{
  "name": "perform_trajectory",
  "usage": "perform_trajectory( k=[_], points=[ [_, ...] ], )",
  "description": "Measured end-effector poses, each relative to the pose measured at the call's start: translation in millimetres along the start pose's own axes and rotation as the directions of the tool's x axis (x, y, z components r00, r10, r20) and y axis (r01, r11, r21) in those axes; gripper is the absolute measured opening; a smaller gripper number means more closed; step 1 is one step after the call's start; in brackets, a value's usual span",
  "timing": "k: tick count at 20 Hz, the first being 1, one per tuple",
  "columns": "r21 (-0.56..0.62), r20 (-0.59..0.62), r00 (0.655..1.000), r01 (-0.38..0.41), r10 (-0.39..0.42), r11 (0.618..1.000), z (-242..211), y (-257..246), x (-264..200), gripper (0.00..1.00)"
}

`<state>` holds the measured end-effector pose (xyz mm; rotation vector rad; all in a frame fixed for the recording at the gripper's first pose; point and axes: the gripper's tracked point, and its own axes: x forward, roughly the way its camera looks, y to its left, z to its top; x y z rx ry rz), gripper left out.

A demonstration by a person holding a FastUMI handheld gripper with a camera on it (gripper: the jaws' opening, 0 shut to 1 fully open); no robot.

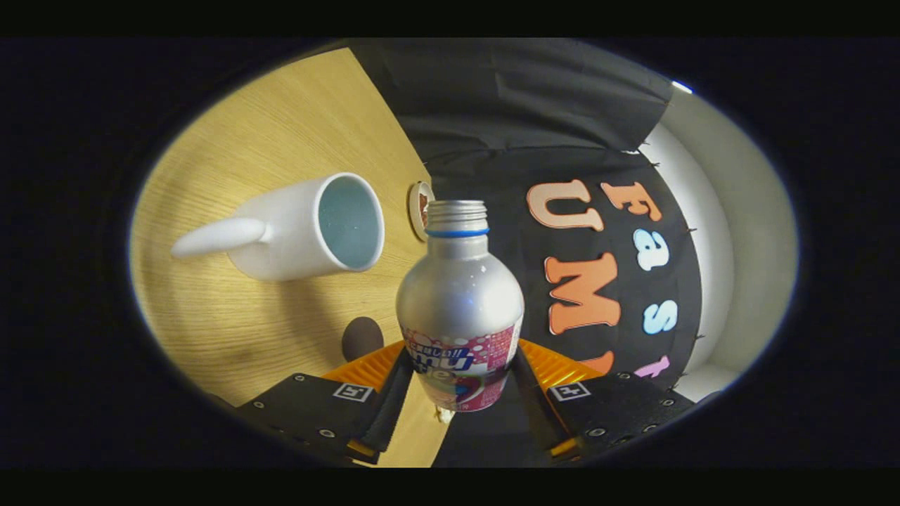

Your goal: Take the bottle from table, then pour the juice into the cup, finally place the bottle on the coaster

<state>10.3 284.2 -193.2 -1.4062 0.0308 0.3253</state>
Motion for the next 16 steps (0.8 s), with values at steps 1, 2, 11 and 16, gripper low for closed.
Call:
perform_trajectory(
  k=[1, 2, 11, 16],
  points=[
    [-0.017, 0.002, 1.000, 0.000, 0.000, 1.000, 1.1, -0.5, 1.1, 0.76],
    [-0.035, 0.003, 1.000, 0.003, -0.003, 0.999, 1.4, -2.2, 4.5, 0.76],
    [-0.201, 0.005, 0.999, 0.038, -0.038, 0.979, -1.1, -12.5, 13.2, 0.76],
    [-0.279, 0.015, 0.998, 0.065, -0.064, 0.958, -2.9, -13.1, 17.7, 0.76]
  ],
)
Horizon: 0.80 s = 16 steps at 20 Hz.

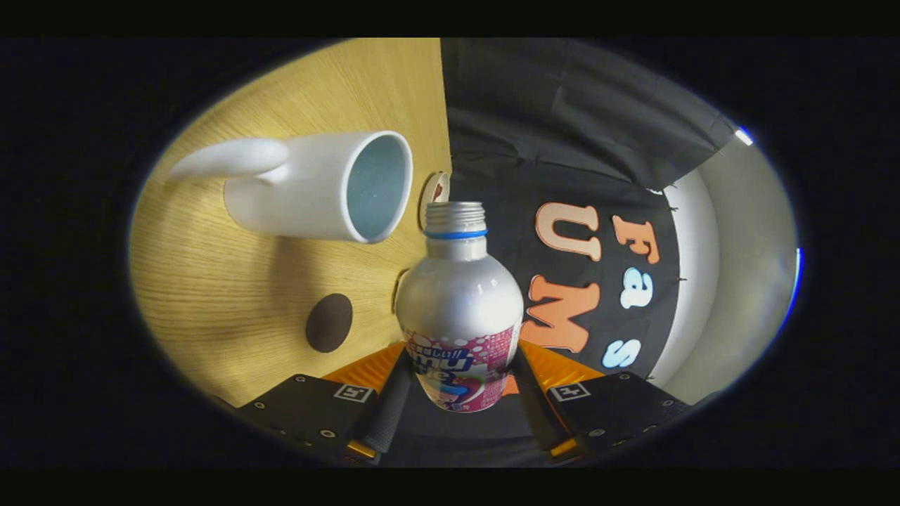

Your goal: Take the bottle from table, then pour the juice into the cup, finally place the bottle on the coaster

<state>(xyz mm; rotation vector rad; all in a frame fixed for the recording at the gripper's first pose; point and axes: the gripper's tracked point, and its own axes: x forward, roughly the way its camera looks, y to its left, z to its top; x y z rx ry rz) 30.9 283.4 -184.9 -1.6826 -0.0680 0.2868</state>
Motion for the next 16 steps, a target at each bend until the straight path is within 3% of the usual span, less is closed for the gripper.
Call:
perform_trajectory(
  k=[4, 16],
  points=[
    [-0.065, 0.000, 1.000, 0.025, -0.026, 0.998, -4.5, -1.7, 3.2, 0.76],
    [-0.105, -0.010, 0.997, 0.079, -0.080, 0.991, -10.1, -16.6, 8.2, 0.75]
  ],
)
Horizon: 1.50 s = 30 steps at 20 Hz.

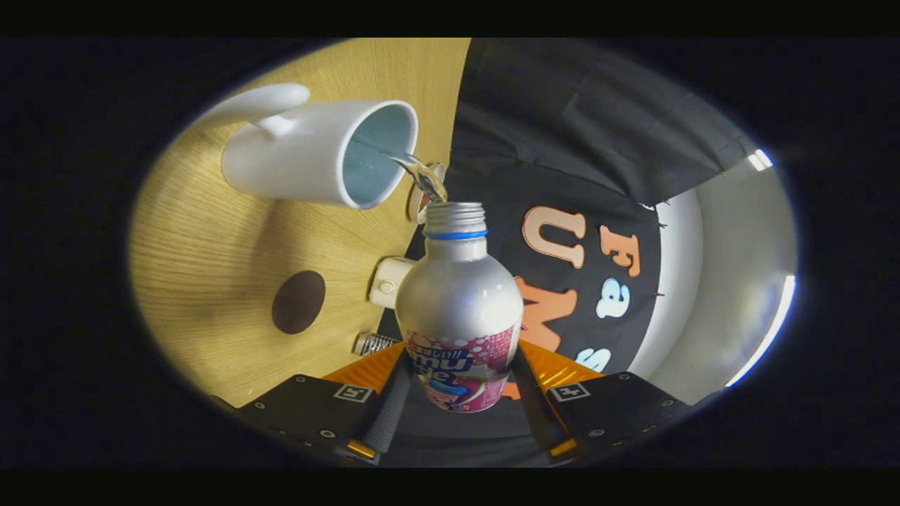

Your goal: Take the bottle from table, then pour the juice into the cup, finally place the bottle on the coaster

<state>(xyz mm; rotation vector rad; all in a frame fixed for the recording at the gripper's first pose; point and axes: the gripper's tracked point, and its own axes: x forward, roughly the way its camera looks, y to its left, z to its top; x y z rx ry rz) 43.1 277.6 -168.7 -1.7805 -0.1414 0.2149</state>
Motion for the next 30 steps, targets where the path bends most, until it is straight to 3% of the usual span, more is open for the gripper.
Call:
perform_trajectory(
  k=[30],
  points=[
    [-0.151, 0.002, 0.995, 0.094, -0.095, 0.984, -8.6, -38.8, 15.1, 0.76]
  ],
)
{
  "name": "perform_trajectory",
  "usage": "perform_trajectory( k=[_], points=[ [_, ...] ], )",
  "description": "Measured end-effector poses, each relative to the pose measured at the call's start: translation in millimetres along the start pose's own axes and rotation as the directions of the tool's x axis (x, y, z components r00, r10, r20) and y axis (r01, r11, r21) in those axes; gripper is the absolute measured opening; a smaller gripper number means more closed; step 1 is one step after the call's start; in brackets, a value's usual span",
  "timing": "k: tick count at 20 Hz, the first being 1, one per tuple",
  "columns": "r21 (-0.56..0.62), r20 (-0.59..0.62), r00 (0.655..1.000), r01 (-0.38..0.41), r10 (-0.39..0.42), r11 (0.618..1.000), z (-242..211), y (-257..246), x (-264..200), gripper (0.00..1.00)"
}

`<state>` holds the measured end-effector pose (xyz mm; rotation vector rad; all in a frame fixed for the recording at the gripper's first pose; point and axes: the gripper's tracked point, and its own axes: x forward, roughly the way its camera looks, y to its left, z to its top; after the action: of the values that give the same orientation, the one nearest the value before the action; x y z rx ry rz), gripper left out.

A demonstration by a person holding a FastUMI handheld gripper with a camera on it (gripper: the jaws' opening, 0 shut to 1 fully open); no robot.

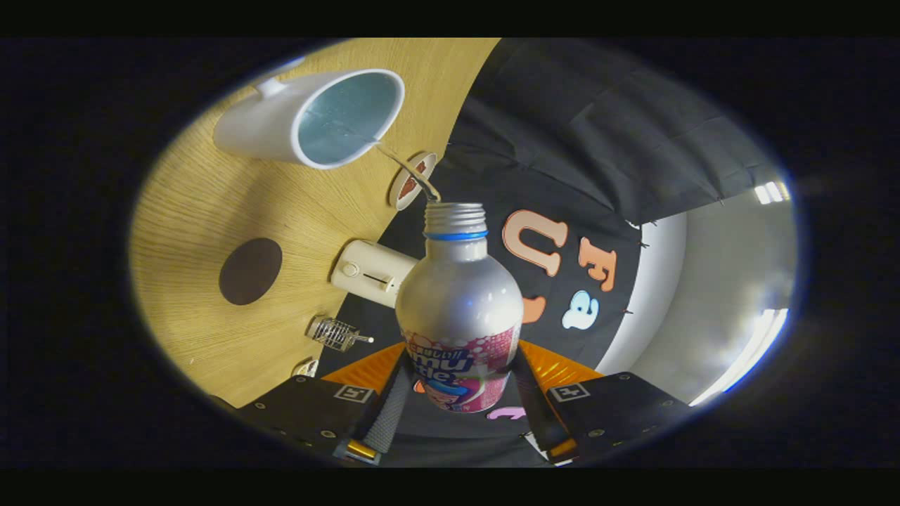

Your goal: Take the bottle from table, then pour the juice into the cup, finally place the bottle on the coaster

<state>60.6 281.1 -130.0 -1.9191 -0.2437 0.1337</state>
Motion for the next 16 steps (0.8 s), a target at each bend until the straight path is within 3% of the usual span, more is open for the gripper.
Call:
perform_trajectory(
  k=[16],
  points=[
    [-0.059, 0.043, 0.999, 0.025, -0.023, 0.998, 8.8, -6.9, -3.4, 0.75]
  ],
)
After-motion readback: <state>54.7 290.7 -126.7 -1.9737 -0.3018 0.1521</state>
